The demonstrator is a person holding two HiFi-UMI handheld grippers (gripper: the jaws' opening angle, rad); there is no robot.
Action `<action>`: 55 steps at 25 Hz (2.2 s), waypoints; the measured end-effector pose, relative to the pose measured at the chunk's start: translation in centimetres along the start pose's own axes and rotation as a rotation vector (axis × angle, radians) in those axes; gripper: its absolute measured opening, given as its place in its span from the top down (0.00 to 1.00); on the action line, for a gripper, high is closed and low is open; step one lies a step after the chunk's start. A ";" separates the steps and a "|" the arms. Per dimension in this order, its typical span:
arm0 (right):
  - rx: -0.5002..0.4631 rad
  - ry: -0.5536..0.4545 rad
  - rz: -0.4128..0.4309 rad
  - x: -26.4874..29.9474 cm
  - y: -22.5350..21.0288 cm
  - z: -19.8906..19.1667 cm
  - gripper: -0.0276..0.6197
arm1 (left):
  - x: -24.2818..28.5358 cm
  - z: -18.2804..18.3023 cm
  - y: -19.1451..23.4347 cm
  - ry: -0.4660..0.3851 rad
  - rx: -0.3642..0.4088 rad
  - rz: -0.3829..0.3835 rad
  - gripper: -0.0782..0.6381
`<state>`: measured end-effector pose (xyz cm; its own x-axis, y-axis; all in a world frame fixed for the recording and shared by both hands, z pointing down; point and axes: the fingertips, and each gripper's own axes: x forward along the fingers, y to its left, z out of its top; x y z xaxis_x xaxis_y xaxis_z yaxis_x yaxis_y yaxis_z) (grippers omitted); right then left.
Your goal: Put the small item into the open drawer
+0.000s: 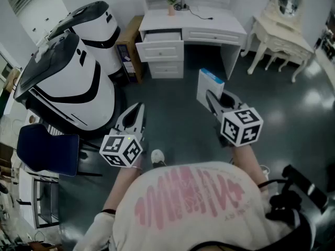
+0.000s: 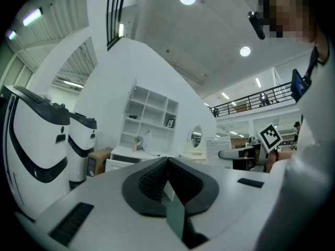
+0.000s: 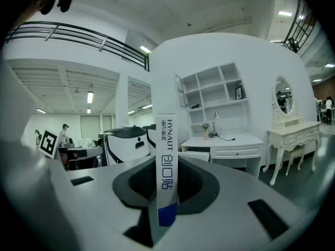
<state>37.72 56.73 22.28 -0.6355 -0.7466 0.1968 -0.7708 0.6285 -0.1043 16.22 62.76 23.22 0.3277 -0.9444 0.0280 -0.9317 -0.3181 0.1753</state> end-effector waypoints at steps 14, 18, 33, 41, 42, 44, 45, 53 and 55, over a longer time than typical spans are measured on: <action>0.025 0.067 -0.017 3.9 -1.4 -2.4 0.83 | 2.7 -1.7 2.8 0.005 -0.063 -0.010 0.85; 0.070 0.067 -0.026 7.1 -2.7 -1.8 0.83 | 5.1 -1.4 6.1 -0.018 -0.093 0.012 0.85; 0.088 0.005 -0.125 23.0 -4.5 6.1 0.83 | 17.6 6.9 19.5 -0.042 -0.023 -0.130 0.85; 0.086 0.022 -0.171 29.0 -4.1 5.9 0.83 | 21.1 7.4 25.3 -0.062 -0.063 -0.184 0.85; 0.084 0.032 -0.172 29.6 -4.0 5.5 0.83 | 21.5 6.9 25.6 -0.040 -0.056 -0.192 0.85; 0.071 0.062 -0.173 30.6 -3.8 4.8 0.83 | 22.2 5.7 26.2 0.007 -0.045 -0.199 0.85; 0.064 0.079 -0.173 31.1 -3.7 4.4 0.83 | 22.5 5.2 26.4 0.021 -0.050 -0.201 0.85; 0.092 0.166 -0.189 34.1 -4.4 1.4 0.82 | 24.2 0.8 27.5 0.108 -0.145 -0.223 0.85; 0.114 0.176 -0.187 35.2 -4.9 0.8 0.82 | 24.9 0.0 27.9 0.121 -0.158 -0.231 0.85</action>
<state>19.04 27.18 28.98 -0.4714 -0.7919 0.3882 -0.8805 0.4473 -0.1568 -1.59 30.37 28.83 0.5531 -0.8287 0.0851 -0.7976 -0.4973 0.3415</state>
